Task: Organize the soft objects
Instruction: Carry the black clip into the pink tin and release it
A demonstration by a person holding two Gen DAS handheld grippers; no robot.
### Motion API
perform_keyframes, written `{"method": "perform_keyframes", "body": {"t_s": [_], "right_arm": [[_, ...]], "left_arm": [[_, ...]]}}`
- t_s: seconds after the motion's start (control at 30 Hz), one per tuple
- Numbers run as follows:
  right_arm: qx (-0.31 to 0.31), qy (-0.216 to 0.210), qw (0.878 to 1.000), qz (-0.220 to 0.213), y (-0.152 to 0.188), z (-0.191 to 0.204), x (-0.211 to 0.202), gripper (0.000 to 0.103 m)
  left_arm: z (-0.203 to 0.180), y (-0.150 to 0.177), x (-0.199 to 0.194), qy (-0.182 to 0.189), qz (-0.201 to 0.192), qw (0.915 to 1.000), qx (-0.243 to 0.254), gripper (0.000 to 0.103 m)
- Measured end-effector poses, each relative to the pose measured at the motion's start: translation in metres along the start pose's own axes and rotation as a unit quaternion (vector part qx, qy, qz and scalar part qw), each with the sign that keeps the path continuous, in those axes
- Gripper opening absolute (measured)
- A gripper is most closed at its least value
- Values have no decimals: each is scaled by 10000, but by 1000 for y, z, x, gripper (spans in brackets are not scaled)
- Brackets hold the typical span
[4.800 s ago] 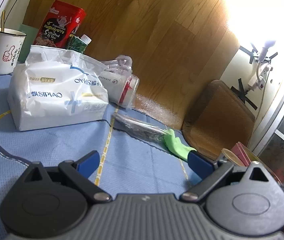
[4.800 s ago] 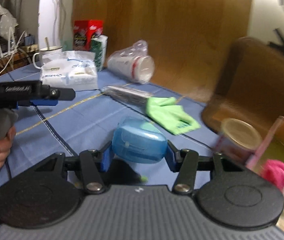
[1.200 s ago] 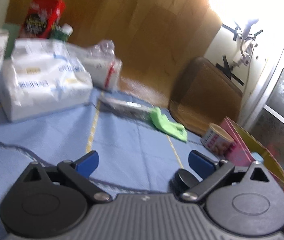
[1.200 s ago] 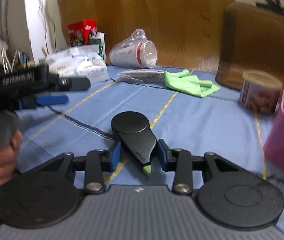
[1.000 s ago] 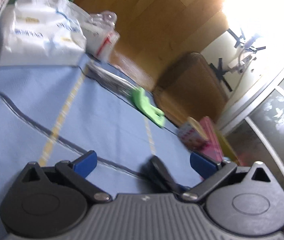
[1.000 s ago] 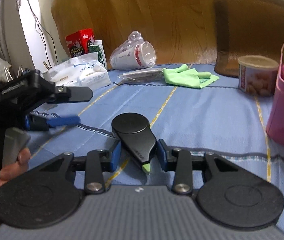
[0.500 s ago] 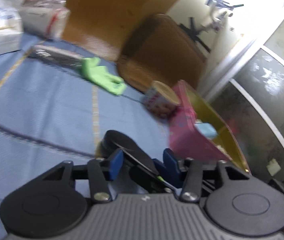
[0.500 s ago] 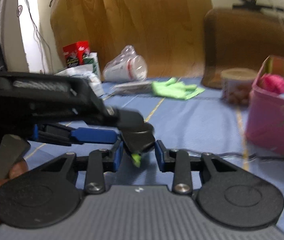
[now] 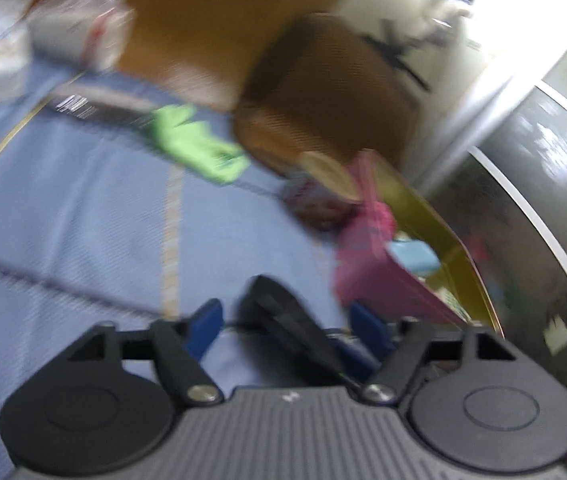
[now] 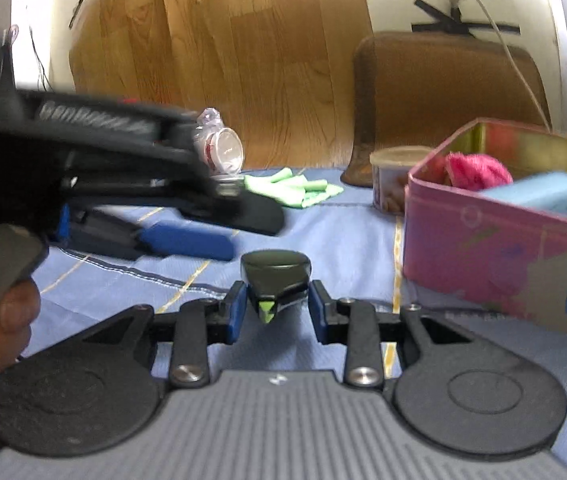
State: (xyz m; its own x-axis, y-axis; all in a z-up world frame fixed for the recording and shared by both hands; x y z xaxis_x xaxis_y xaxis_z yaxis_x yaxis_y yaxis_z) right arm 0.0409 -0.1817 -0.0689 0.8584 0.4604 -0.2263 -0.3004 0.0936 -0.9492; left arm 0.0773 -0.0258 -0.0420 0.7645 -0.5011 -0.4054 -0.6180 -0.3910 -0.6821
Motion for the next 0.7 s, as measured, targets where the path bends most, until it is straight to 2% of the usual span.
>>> {"method": "perform_keyframes", "body": {"t_s": [0.13, 0.17, 0.2, 0.3, 0.37, 0.53, 0.7], "right_arm": [[909, -264, 9950, 304, 4, -12, 8, 36], [1188, -411, 9913, 381, 6, -12, 10, 36], [1428, -562, 9872, 442, 7, -11, 11, 36], [1303, -612, 9888, 400, 6, -1, 7, 36], [969, -476, 9940, 176, -1, 3, -1, 36], [533, -78, 9964, -648, -35, -6, -24, 36], [264, 627, 9888, -1330, -62, -47, -48, 36]], "left_arm": [[15, 8, 6, 373, 467, 9936, -962, 78], [14, 10, 11, 431, 531, 9919, -1069, 74], [13, 11, 14, 459, 562, 9917, -1057, 60], [4, 15, 24, 479, 689, 9933, -795, 35], [-9, 15, 26, 653, 737, 9929, -668, 29], [-66, 1, 36, 1171, 715, 9905, -40, 30], [-131, -2, 70, 1674, 828, 9798, 721, 31]]}}
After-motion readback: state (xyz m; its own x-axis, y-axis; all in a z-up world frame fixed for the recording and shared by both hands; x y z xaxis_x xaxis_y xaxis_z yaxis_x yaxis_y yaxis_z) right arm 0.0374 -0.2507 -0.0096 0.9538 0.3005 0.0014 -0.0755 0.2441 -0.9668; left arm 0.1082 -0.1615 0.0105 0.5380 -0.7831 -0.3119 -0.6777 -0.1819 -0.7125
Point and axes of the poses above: each gripper's, at about its wrist camera, not at the fingertips, and x roughly the way its jaws point, z to its left, y to its underside, the point moved 8 cm from there along x, roughly the way its jaws point, and after that the axes turned 12 degrees about -z, right-handed, at the moved point
